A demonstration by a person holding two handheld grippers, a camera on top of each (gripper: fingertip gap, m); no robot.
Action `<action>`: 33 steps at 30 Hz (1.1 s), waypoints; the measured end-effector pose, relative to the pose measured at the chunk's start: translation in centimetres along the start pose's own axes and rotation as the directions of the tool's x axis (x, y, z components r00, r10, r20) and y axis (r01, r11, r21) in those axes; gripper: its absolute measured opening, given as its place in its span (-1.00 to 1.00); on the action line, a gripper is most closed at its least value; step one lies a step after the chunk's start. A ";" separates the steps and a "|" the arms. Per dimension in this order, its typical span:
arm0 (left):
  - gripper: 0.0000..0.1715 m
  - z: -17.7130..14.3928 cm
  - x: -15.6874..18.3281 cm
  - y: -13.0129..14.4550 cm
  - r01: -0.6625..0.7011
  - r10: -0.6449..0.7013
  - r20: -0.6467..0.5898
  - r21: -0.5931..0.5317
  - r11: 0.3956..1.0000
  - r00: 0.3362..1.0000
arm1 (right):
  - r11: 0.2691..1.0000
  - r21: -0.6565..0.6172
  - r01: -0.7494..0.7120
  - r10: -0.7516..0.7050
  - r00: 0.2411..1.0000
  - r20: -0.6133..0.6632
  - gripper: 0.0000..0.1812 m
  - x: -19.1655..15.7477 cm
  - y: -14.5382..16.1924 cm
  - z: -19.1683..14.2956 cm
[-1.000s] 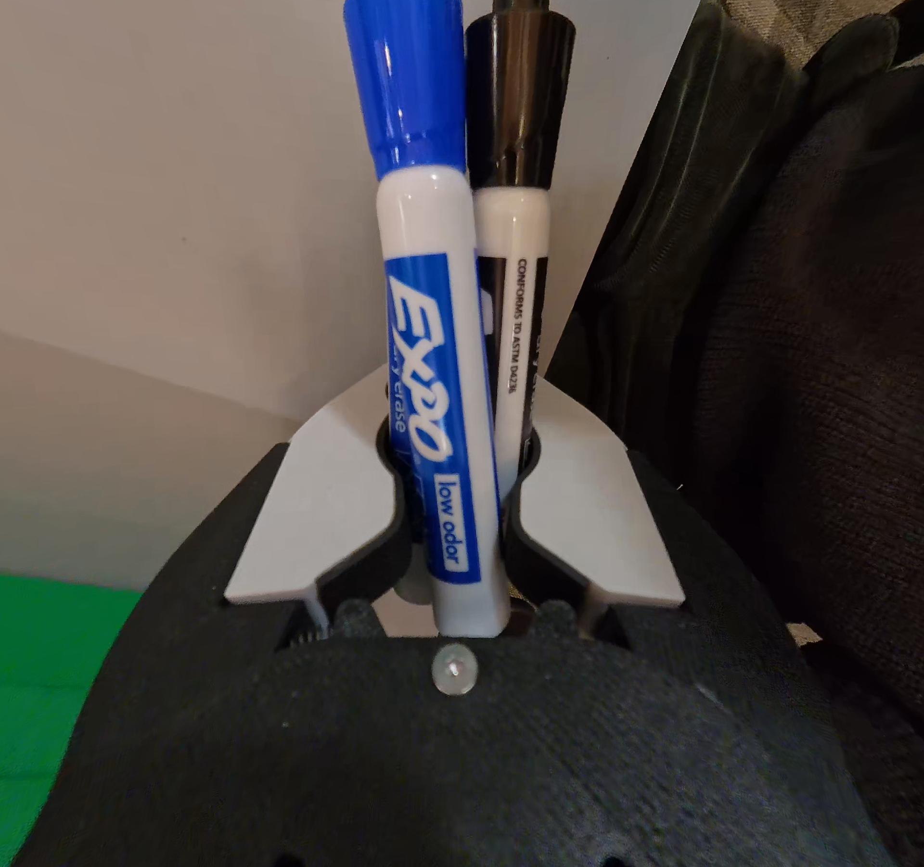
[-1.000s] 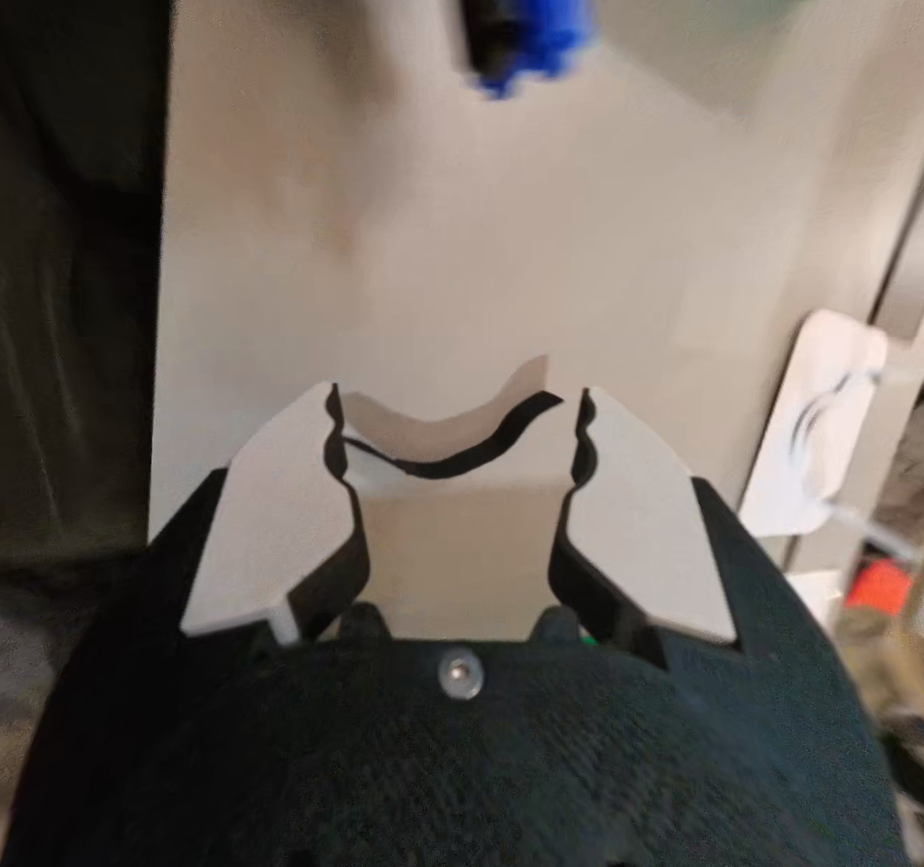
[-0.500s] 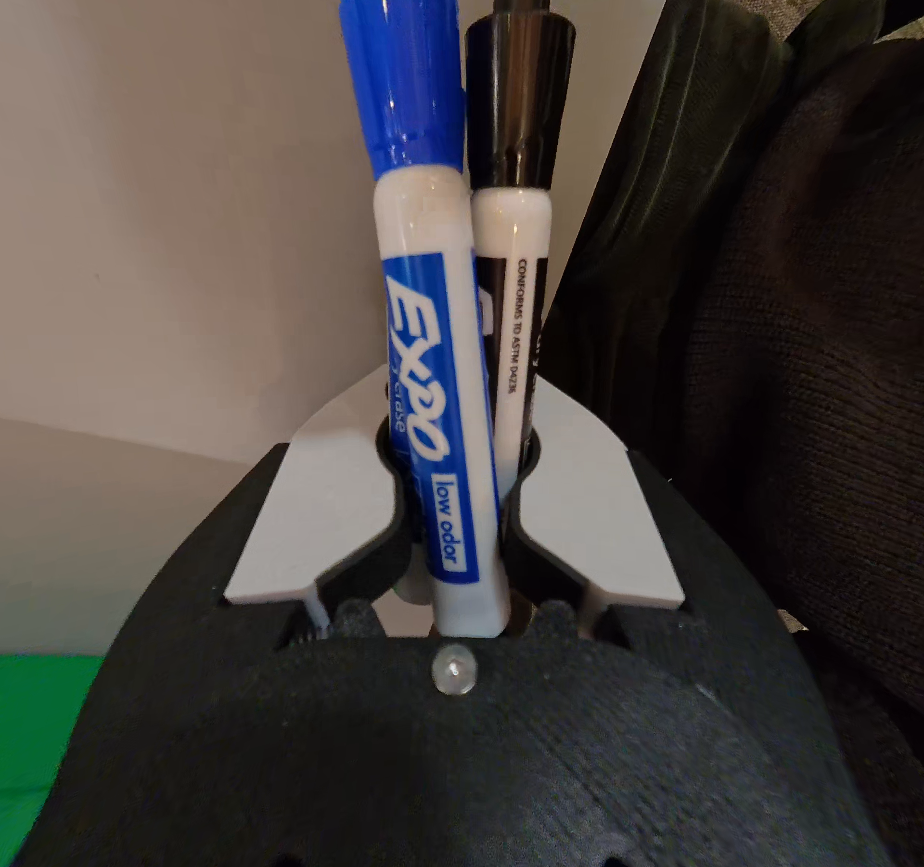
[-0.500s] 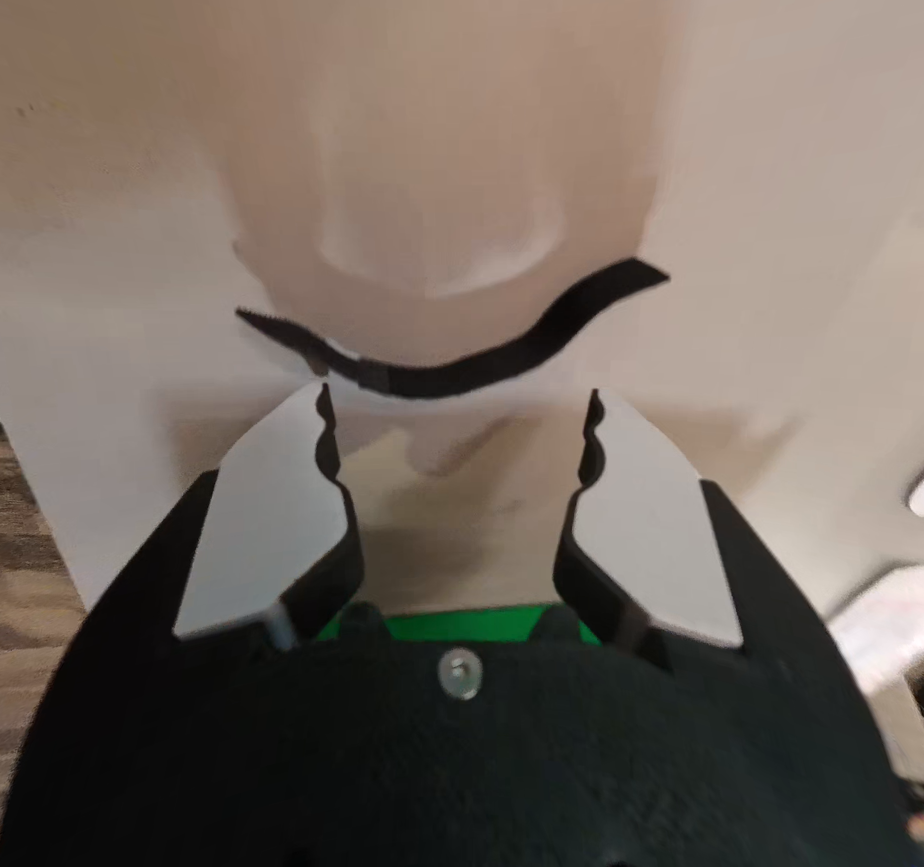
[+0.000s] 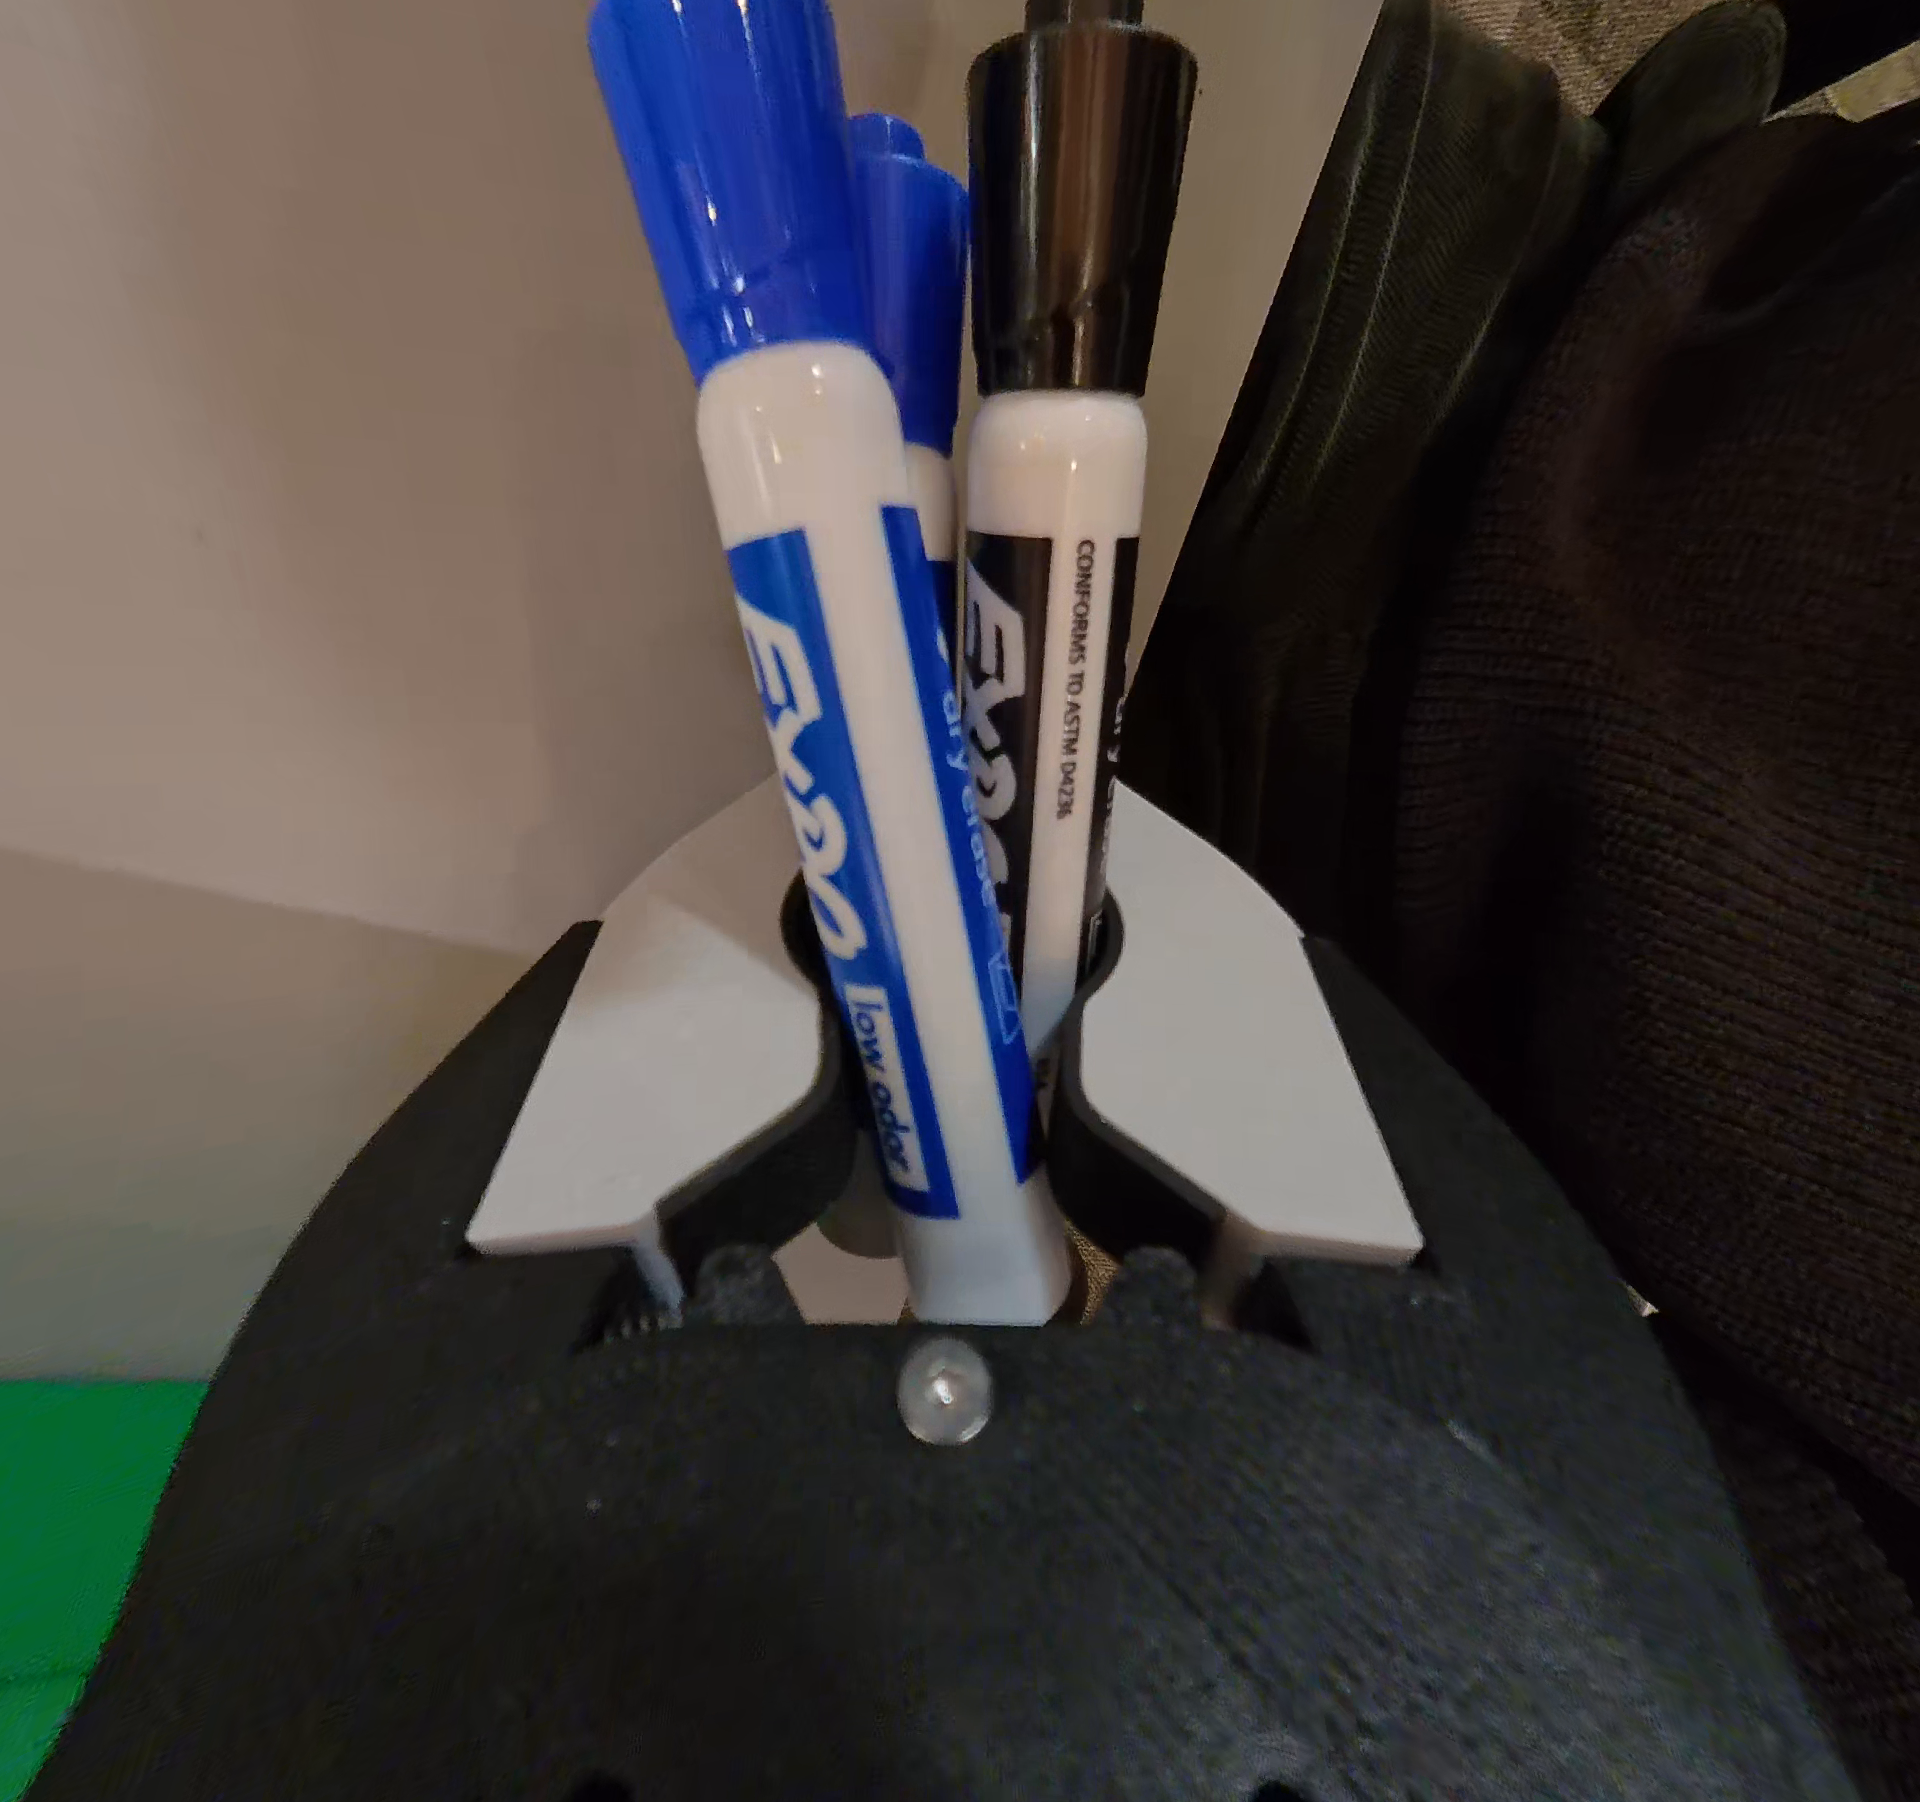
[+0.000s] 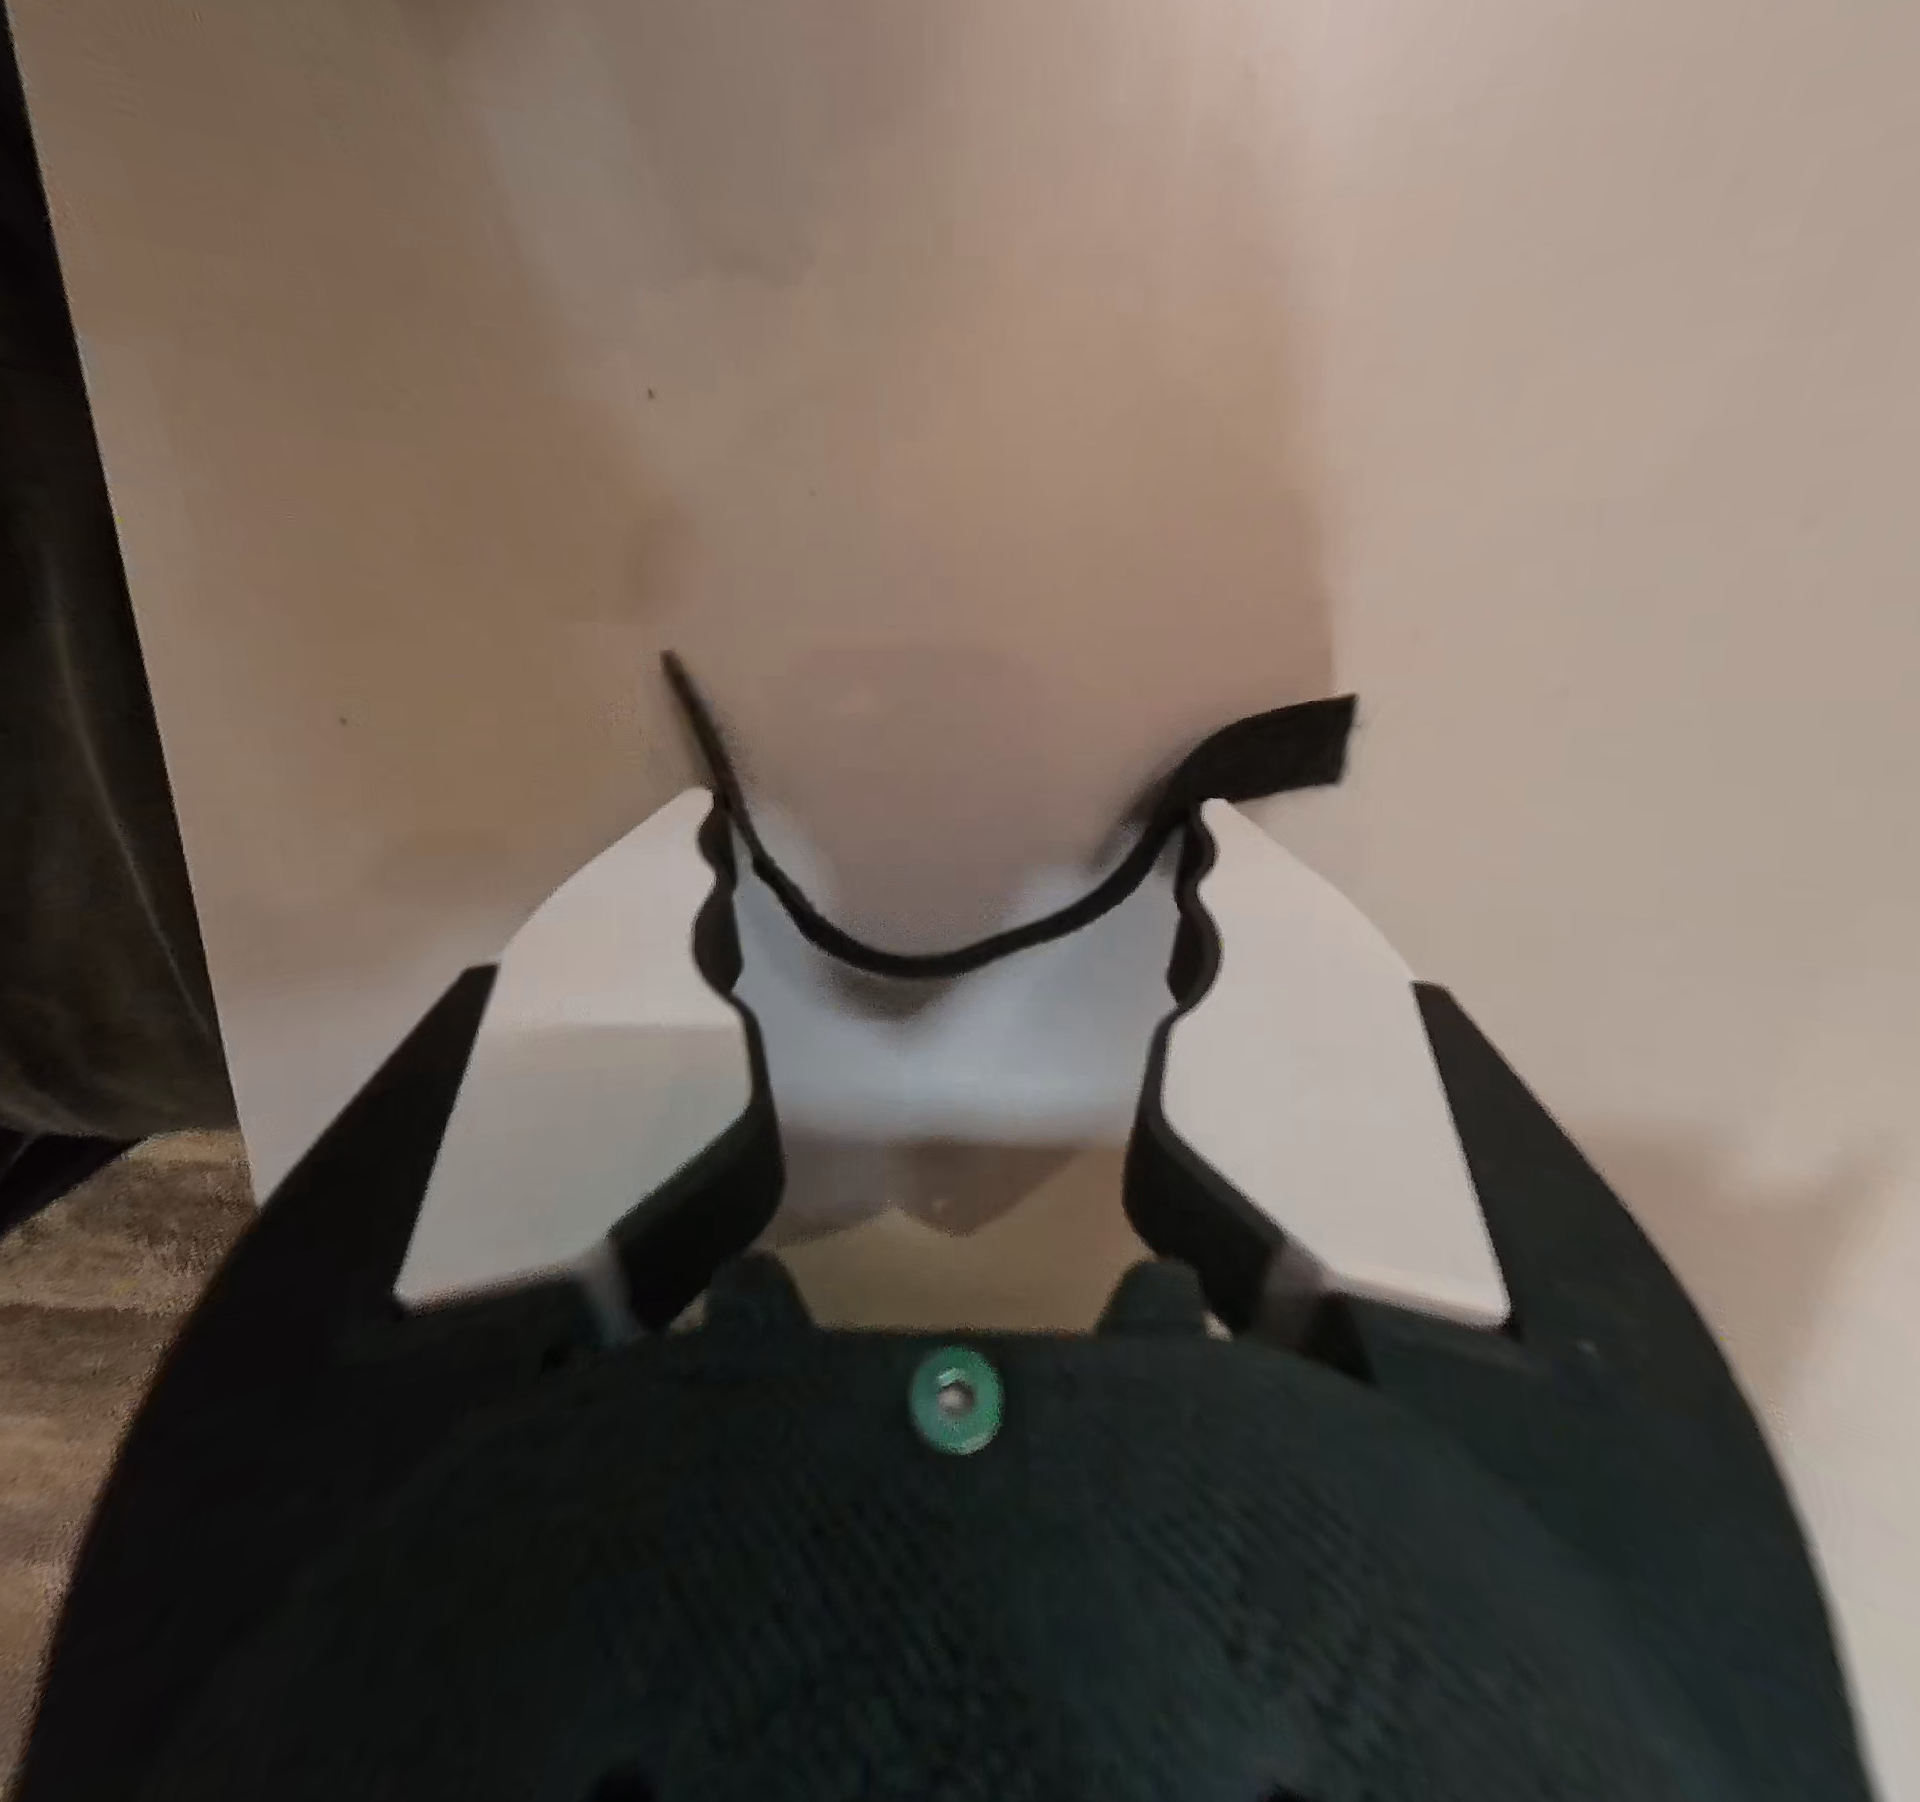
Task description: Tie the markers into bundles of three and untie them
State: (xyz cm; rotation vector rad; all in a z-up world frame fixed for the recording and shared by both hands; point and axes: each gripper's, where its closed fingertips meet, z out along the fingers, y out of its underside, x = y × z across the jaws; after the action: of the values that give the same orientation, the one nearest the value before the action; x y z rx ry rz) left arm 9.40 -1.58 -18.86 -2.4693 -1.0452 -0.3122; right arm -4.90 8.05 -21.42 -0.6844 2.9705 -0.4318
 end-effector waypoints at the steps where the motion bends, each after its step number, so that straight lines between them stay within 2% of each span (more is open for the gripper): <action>1: -0.47 0.0 0.0 0.0 0.000 0.000 0.004 0.000 1.000 1.000 | 1.000 0.014 -0.009 0.009 1.000 -0.004 -0.13 0.1 0.0 0.0; 7: -0.47 0.1 -0.2 0.3 -0.004 0.007 0.054 -0.048 0.999 0.999 | 0.996 0.078 -0.053 0.055 0.998 -0.021 -0.37 -0.1 0.3 -0.3; 14: -0.47 0.2 0.2 0.0 -0.024 0.030 0.077 -0.081 0.996 0.997 | 0.985 0.137 -0.104 0.110 0.993 -0.040 -0.38 -1.3 1.3 -0.8; 17: -0.47 0.3 0.3 -0.1 -0.029 0.036 0.080 -0.089 0.996 0.996 | 0.971 0.207 -0.119 0.133 0.990 -0.051 -0.38 -1.6 0.6 -1.5; 22: -0.47 0.4 0.3 -0.1 -0.032 0.040 0.083 -0.094 0.995 0.996 | 0.896 0.405 -0.183 0.204 0.979 -0.010 -0.48 -2.2 -2.3 -3.1; 25: -0.47 0.2 0.2 -0.1 -0.031 0.038 0.084 -0.081 0.996 0.996 | 0.821 0.515 -0.245 0.235 0.968 0.085 -0.46 -3.5 -4.3 -4.0; 27: -0.48 -0.1 0.1 0.0 -0.022 0.029 0.086 -0.077 0.997 0.996 | 0.776 0.571 -0.267 0.257 0.961 0.101 -0.41 -3.8 -5.2 -4.3; 29: -0.48 -0.2 0.0 0.1 -0.015 0.021 0.089 -0.075 0.997 0.996 | 0.772 0.574 -0.274 0.286 0.955 0.072 -0.39 -3.8 -5.0 -3.9; 33: -0.47 -0.1 -0.2 0.3 -0.006 0.013 0.086 -0.079 0.997 0.996 | 0.881 0.385 -0.275 0.310 0.950 -0.031 -0.36 -3.8 -2.5 -1.5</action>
State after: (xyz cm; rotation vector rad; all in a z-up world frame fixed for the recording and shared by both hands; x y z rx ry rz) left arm 9.51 -1.94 -18.90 -2.5779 -1.0749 -0.2493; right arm -0.66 7.96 -19.33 -0.1749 2.8698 -0.9924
